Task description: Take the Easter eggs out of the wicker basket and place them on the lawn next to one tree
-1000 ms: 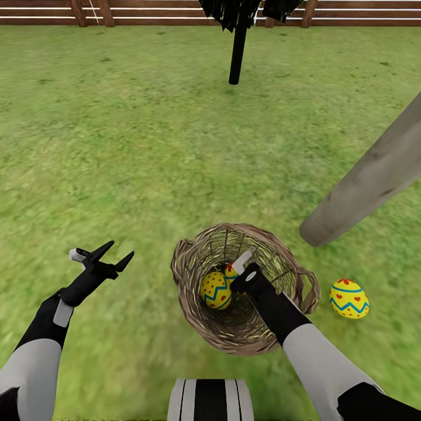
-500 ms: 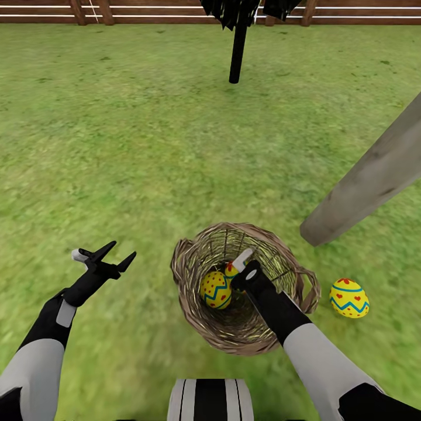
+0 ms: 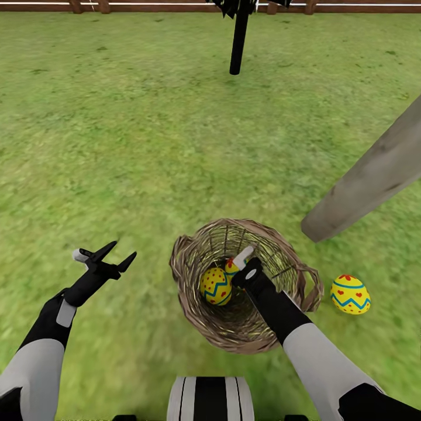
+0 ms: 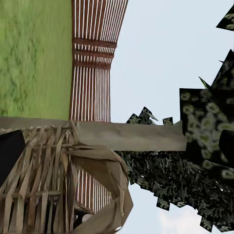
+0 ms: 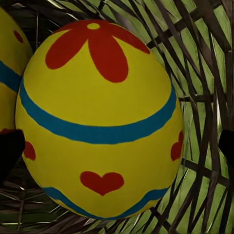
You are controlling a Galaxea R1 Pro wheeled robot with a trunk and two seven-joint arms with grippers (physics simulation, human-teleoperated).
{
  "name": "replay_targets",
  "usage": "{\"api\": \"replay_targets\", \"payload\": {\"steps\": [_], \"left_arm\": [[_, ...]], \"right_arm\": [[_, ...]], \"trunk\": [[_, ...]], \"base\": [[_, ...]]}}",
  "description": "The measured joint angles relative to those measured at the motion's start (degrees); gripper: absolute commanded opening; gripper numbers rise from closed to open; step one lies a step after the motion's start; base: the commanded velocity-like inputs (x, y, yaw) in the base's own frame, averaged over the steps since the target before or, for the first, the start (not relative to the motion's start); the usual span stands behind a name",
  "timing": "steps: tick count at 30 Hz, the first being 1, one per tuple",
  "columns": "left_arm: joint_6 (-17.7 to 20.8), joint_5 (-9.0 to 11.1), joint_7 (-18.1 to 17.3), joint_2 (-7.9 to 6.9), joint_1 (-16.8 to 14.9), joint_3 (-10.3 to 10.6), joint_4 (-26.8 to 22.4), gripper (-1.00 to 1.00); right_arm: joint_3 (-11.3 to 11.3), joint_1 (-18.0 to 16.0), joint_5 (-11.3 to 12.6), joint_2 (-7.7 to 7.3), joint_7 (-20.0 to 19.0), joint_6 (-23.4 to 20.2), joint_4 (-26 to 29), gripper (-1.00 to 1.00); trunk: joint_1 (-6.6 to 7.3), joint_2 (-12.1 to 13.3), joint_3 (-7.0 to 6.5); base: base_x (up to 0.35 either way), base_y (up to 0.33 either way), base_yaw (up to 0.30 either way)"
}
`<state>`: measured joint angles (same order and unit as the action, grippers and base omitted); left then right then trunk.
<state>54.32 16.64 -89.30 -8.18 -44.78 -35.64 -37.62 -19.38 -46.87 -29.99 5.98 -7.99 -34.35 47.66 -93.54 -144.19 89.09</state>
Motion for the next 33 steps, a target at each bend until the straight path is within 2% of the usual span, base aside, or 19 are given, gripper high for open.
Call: {"api": "replay_targets", "payload": {"steps": [12, 15, 24, 32, 33], "left_arm": [[0.0, 0.0, 0.0, -0.08, 0.0, 0.0, 0.0, 1.0], [0.0, 0.0, 0.0, -0.09, 0.0, 0.0, 0.0, 1.0], [0.0, 0.1, 0.0, -0.09, 0.0, 0.0, 0.0, 1.0], [0.0, 0.0, 0.0, -0.09, 0.0, 0.0, -0.1, 1.0], [0.0, 0.1, 0.0, -0.09, 0.0, 0.0, -0.1, 1.0]], "right_arm": [[-0.1, 0.0, 0.0, 0.09, 0.6, -0.1, 0.0, 1.0], [-0.1, 0.0, 0.0, 0.15, 0.7, -0.1, 0.0, 1.0], [-0.1, 0.0, 0.0, 0.18, 0.6, -0.2, 0.1, 1.0], [-0.1, 0.0, 0.1, 0.18, 0.5, -0.3, 0.4, 1.0], [-0.1, 0.0, 0.1, 0.17, 0.4, -0.3, 0.7, -1.0]], "trunk": [[-0.13, -0.1, 1.11], [-0.21, -0.1, 1.77], [-0.23, -0.1, 2.0], [-0.34, -0.2, 2.88], [-0.33, -0.2, 2.88]], "base": [[0.0, 0.0, 0.0], [0.0, 0.0, 0.0], [0.0, 0.0, 0.0], [0.0, 0.0, 0.0], [0.0, 0.0, 0.0]]}}
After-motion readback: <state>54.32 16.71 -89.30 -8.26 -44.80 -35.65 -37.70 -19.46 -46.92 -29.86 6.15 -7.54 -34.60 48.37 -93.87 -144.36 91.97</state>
